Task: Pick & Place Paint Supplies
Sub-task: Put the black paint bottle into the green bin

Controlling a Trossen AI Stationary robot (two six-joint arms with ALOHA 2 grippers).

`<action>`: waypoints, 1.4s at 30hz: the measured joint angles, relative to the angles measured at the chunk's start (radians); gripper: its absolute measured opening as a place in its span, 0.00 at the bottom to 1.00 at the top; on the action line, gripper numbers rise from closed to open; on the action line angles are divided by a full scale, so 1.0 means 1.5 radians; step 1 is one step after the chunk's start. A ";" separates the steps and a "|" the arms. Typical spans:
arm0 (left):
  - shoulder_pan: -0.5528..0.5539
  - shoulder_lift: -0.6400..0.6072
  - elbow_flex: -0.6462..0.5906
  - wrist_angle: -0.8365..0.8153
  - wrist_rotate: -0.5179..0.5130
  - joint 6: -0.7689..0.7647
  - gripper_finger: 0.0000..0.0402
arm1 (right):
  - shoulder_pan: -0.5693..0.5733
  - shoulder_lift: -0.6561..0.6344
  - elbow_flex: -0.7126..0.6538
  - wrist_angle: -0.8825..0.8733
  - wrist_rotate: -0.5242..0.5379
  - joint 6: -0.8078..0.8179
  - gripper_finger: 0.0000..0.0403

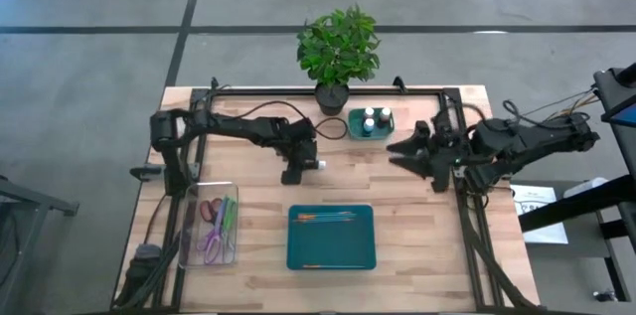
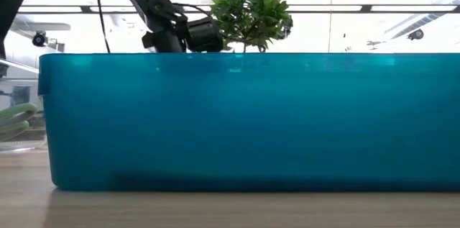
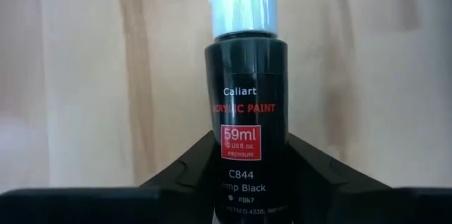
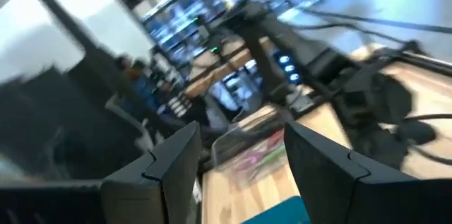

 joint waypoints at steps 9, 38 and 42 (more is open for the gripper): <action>-0.037 -0.148 0.002 -0.007 0.019 -0.075 0.35 | 0.064 0.111 0.025 0.047 -0.046 -0.215 0.50; -0.267 -0.368 0.053 0.040 -0.197 -0.215 0.36 | -0.038 0.440 0.463 -0.351 -0.063 -0.345 0.90; -0.268 -0.368 0.055 0.039 -0.199 -0.214 0.36 | -0.051 0.462 0.466 -0.349 -0.060 -0.353 0.91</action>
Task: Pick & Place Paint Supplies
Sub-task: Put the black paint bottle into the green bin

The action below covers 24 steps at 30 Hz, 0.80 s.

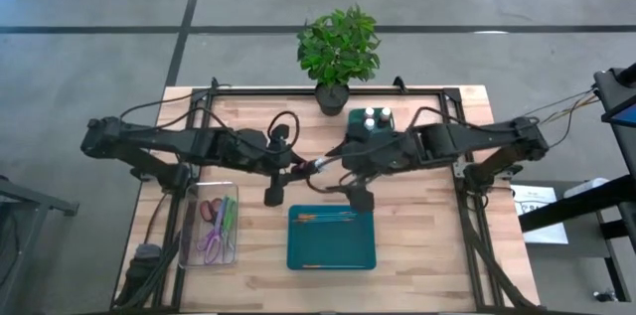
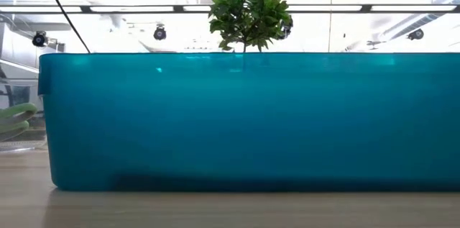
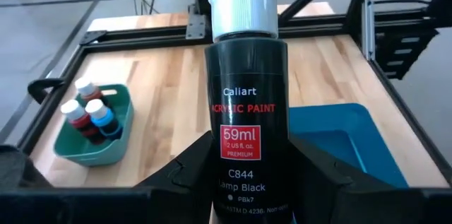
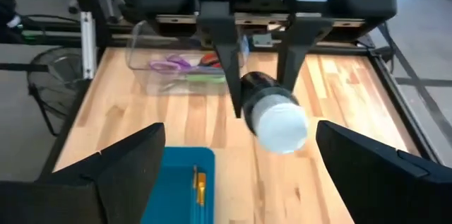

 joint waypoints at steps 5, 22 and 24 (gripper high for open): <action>-0.001 -0.001 0.001 -0.003 0.002 0.000 0.36 | -0.019 0.013 -0.002 0.013 -0.001 -0.009 0.91; -0.002 -0.001 0.001 -0.004 0.006 -0.007 0.36 | -0.032 0.043 0.005 0.041 -0.021 -0.024 0.91; -0.002 -0.001 0.001 -0.004 0.007 -0.008 0.36 | -0.032 0.044 0.005 0.040 -0.021 -0.024 0.91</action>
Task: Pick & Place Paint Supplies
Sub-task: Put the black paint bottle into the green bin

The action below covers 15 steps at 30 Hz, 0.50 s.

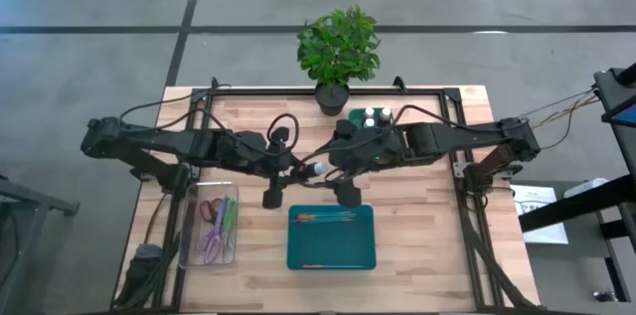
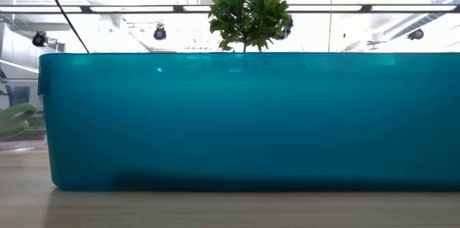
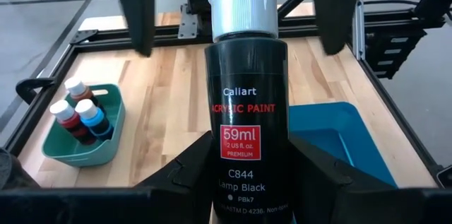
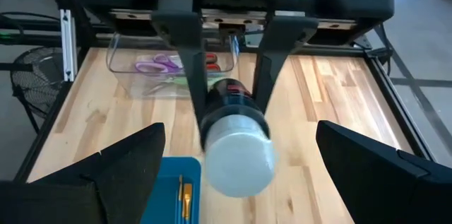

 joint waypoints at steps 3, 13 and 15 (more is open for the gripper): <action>0.000 0.000 0.000 0.000 0.000 -0.002 0.36 | 0.000 -0.003 0.000 0.000 0.000 0.001 0.90; 0.000 0.000 0.000 0.000 0.002 -0.002 0.36 | -0.007 -0.005 0.000 -0.007 -0.034 0.013 0.58; 0.000 0.000 0.000 0.000 0.002 -0.002 0.36 | -0.010 -0.003 0.000 -0.008 -0.042 0.016 0.53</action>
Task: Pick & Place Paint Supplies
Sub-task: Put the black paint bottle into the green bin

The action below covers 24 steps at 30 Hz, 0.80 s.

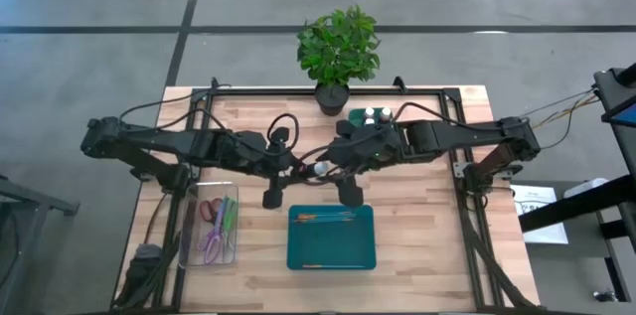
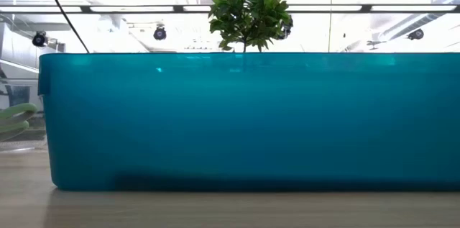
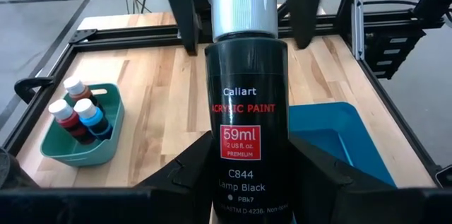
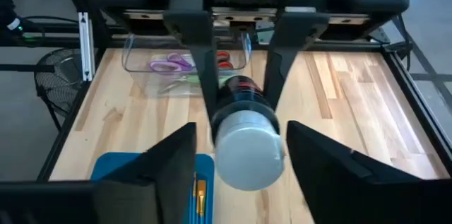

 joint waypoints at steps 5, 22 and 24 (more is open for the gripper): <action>-0.002 0.000 0.000 0.001 0.002 0.000 0.36 | -0.002 -0.001 0.000 -0.001 -0.007 0.000 0.42; -0.003 -0.007 0.000 -0.014 0.005 -0.038 0.36 | -0.003 -0.002 -0.001 -0.002 -0.010 0.007 0.27; -0.003 -0.011 0.001 -0.027 -0.003 -0.055 0.36 | -0.004 -0.002 -0.001 0.000 -0.010 0.008 0.27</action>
